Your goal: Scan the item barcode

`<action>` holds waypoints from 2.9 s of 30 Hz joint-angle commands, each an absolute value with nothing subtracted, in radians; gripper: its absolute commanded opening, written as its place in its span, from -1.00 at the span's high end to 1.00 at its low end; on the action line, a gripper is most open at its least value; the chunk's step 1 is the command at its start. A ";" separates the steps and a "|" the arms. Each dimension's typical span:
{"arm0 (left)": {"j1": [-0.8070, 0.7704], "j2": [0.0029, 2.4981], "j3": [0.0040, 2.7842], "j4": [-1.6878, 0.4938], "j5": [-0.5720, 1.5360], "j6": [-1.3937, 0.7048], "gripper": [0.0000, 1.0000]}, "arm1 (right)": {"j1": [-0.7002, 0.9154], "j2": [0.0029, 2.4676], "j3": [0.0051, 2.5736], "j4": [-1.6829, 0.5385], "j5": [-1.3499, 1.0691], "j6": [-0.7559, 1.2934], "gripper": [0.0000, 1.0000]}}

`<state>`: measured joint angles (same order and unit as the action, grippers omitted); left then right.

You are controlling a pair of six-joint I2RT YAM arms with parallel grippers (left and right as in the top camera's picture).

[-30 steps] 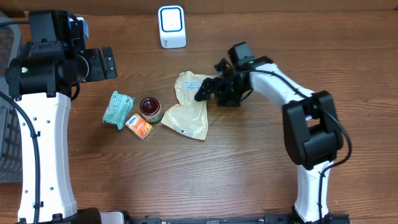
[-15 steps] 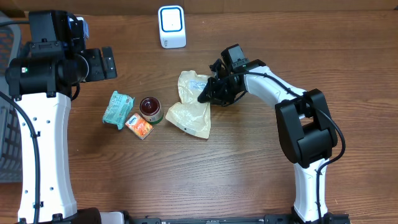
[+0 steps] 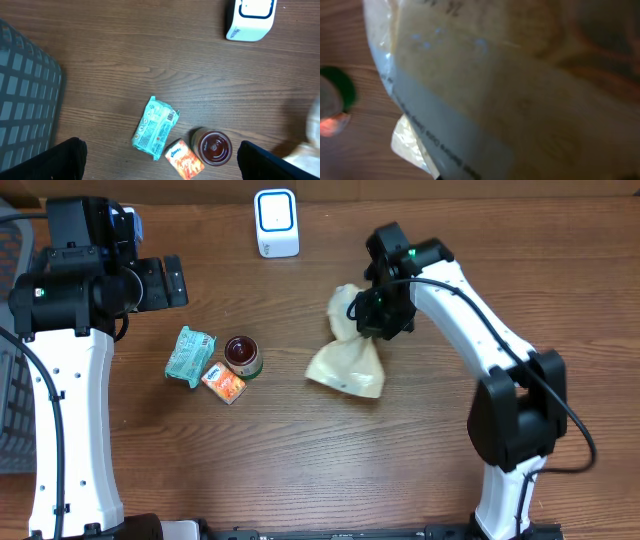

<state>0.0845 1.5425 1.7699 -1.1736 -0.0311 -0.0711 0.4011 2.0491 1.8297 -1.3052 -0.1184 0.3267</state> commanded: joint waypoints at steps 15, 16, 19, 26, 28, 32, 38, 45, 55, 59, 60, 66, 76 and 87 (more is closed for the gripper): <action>0.079 1.530 1.789 -1.171 -0.033 -0.052 -0.99 | 0.571 2.237 1.879 -1.647 0.659 0.498 0.88; 0.079 1.530 1.790 -1.171 -0.033 -0.052 -0.99 | 0.577 2.243 1.879 -1.639 0.652 0.498 0.86; 0.079 1.530 1.790 -1.171 -0.033 -0.052 -0.99 | 0.617 2.252 1.878 -1.604 0.598 0.475 0.54; 0.079 1.530 1.789 -1.171 -0.033 -0.052 -0.99 | 0.748 2.252 1.878 -1.516 0.491 0.437 0.04; 0.079 1.530 1.790 -1.171 -0.033 -0.052 -0.99 | 0.781 2.252 1.878 -1.492 0.484 0.438 -0.15; 0.079 1.530 1.790 -1.171 -0.033 -0.052 -0.99 | 0.797 2.252 1.881 -1.447 0.484 0.441 -0.41; 0.079 1.530 1.790 -1.171 -0.033 -0.052 -0.99 | 0.791 2.252 1.872 -1.436 0.445 0.437 -0.45; 0.079 1.530 1.789 -1.171 -0.033 -0.052 -0.99 | 0.792 2.252 1.837 -1.371 0.477 0.432 -0.52; 0.079 1.530 1.789 -1.171 -0.033 -0.052 -0.99 | 0.776 2.252 1.686 -1.205 0.577 0.416 -0.59; 0.079 1.530 1.789 -1.171 -0.033 -0.052 -0.99 | 0.743 2.252 1.617 -1.092 0.590 0.415 -0.50; 0.079 1.530 1.789 -1.171 -0.033 -0.052 -0.99 | 0.731 2.252 1.603 -1.076 0.589 0.415 -0.46; 0.079 1.530 1.789 -1.171 -0.033 -0.052 -0.99 | 0.698 2.252 1.581 -1.066 0.581 0.415 0.12; 0.079 1.530 1.789 -1.171 -0.033 -0.052 -0.99 | 0.697 2.252 1.602 -1.066 0.509 0.415 0.92; 0.079 1.530 1.789 -1.171 -0.033 -0.052 -0.99 | 0.696 2.109 1.824 -1.229 0.191 0.322 0.92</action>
<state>0.0845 1.5425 1.7699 -1.1740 -0.0307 -0.0708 0.6952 2.2154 1.7428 -1.2152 0.3626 0.3775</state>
